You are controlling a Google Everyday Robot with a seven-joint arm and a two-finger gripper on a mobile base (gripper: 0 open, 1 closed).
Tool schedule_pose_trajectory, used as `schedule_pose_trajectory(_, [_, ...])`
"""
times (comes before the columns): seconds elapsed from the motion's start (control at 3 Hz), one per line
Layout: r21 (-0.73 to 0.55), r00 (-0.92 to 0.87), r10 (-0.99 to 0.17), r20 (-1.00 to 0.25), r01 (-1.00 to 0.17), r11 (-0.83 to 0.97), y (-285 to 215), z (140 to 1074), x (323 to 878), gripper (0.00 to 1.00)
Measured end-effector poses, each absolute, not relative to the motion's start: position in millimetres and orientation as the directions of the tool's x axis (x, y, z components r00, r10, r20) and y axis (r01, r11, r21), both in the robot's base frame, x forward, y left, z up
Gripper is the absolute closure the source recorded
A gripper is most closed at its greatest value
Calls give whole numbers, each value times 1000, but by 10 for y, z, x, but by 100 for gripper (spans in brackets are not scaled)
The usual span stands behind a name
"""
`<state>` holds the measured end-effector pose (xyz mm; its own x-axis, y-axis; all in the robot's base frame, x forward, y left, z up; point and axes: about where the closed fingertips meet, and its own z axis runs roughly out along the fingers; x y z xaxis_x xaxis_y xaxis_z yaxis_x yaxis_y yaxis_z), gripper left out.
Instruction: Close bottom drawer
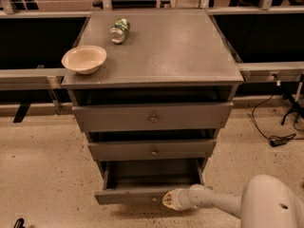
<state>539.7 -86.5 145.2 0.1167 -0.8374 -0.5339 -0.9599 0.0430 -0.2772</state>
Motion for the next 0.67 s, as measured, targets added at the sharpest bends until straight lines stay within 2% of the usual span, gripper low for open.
schedule_pose_trajectory(0.67, [-277,117,-837,-534,-960,43,-865,1452,5396,11])
